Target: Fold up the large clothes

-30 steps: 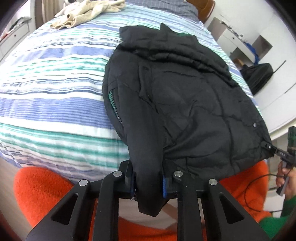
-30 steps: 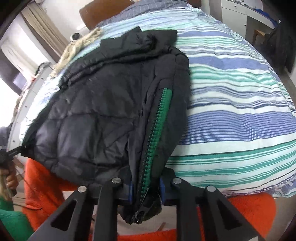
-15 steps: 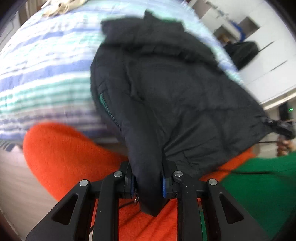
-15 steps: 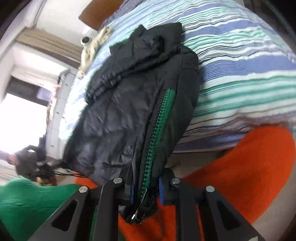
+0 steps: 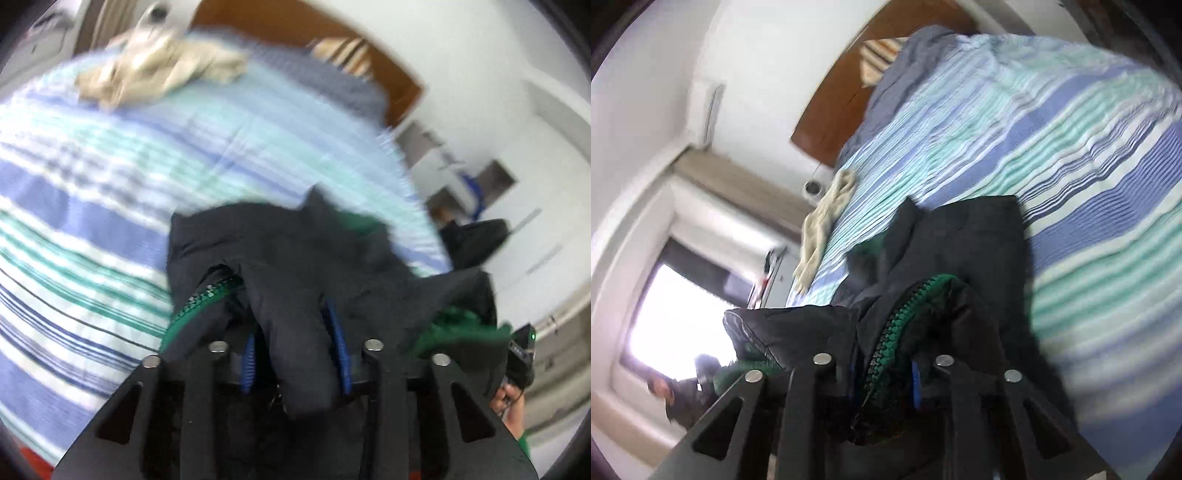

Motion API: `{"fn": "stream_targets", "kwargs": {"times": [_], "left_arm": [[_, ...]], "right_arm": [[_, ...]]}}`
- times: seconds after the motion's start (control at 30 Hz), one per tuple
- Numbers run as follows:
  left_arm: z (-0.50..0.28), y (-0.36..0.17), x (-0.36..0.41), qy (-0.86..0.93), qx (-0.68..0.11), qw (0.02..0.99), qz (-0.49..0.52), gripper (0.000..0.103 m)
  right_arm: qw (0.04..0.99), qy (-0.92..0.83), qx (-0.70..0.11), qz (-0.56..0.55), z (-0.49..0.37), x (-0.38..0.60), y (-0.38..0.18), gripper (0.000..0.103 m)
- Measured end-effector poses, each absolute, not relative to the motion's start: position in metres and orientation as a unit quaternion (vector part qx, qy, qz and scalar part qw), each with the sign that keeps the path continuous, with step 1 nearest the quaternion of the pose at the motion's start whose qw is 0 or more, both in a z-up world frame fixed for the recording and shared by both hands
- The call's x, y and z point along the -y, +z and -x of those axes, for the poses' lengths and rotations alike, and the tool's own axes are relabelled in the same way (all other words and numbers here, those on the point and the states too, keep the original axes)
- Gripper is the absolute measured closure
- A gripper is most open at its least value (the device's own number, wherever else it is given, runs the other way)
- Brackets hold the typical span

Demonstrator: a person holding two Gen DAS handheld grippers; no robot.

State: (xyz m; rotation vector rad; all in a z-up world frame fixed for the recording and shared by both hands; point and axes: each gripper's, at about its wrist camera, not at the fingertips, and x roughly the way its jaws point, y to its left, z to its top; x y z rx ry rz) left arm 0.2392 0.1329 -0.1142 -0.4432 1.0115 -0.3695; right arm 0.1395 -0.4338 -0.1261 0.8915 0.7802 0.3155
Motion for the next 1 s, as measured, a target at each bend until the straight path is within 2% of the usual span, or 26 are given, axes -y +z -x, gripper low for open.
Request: {"fn": "stream_targets", "kwargs": {"times": [0.07, 0.13, 0.17, 0.2, 0.23, 0.33, 0.4, 0.47, 0.57, 0.6, 0.63, 0.67, 0.7, 0.73, 0.8, 0.87, 1.0], "left_arm": [[-0.255, -0.127, -0.13, -0.167, -0.517, 0.811, 0.219, 0.06], [-0.256, -0.117, -0.14, -0.197, -0.518, 0.796, 0.243, 0.048], [-0.255, -0.11, -0.145, -0.215, -0.512, 0.792, 0.254, 0.033], [-0.251, -0.098, -0.152, -0.231, -0.499, 0.794, 0.26, 0.01], [-0.246, -0.089, -0.158, -0.231, -0.485, 0.804, 0.256, 0.001], [-0.245, -0.069, -0.169, -0.235, -0.461, 0.826, 0.222, 0.001], [-0.25, -0.075, -0.163, -0.228, -0.475, 0.832, 0.172, 0.001], [-0.258, -0.097, -0.145, -0.209, -0.508, 0.831, 0.092, 0.001], [-0.269, -0.141, -0.128, -0.173, -0.55, 0.816, 0.034, 0.003], [-0.269, -0.149, -0.124, -0.17, -0.555, 0.814, 0.027, 0.011], [-0.265, -0.151, -0.119, -0.173, -0.553, 0.814, 0.03, 0.02], [-0.261, -0.149, -0.118, -0.174, -0.549, 0.817, 0.036, 0.039], [-0.253, -0.141, -0.119, -0.157, -0.537, 0.828, 0.031, 0.057], [-0.247, -0.132, -0.118, -0.15, -0.528, 0.836, 0.019, 0.066], [-0.235, -0.111, -0.12, -0.154, -0.508, 0.848, 0.004, 0.085], [-0.232, -0.084, -0.124, -0.168, -0.476, 0.863, 0.016, 0.086], [-0.251, -0.043, -0.124, -0.15, -0.404, 0.901, 0.049, 0.086]], "right_arm": [[0.785, 0.122, -0.388, -0.466, -0.154, 0.437, -0.159, 0.067], [0.764, 0.124, -0.367, -0.516, -0.151, 0.441, -0.166, 0.054], [0.756, 0.138, -0.353, -0.533, -0.148, 0.443, -0.162, 0.046], [0.752, 0.155, -0.34, -0.543, -0.147, 0.445, -0.155, 0.022], [0.753, 0.169, -0.328, -0.545, -0.145, 0.447, -0.146, 0.002], [0.795, 0.174, -0.317, -0.487, -0.144, 0.448, -0.111, 0.0], [0.842, 0.137, -0.358, -0.381, -0.152, 0.439, -0.092, 0.0], [0.871, 0.096, -0.41, -0.251, -0.163, 0.424, -0.087, 0.0], [0.866, 0.102, -0.464, -0.155, -0.191, 0.4, -0.106, 0.0], [0.86, 0.1, -0.478, -0.148, -0.199, 0.393, -0.116, 0.0], [0.856, 0.105, -0.484, -0.147, -0.198, 0.389, -0.121, 0.005], [0.858, 0.102, -0.484, -0.138, -0.203, 0.384, -0.123, 0.013], [0.866, 0.093, -0.477, -0.119, -0.199, 0.377, -0.115, 0.042], [0.873, 0.081, -0.469, -0.102, -0.19, 0.371, -0.109, 0.071], [0.891, 0.062, -0.447, -0.048, -0.172, 0.356, -0.085, 0.082], [0.908, 0.062, -0.414, -0.01, -0.161, 0.349, -0.061, 0.085], [0.937, 0.042, -0.347, -0.006, -0.185, 0.346, -0.011, 0.085]]}}
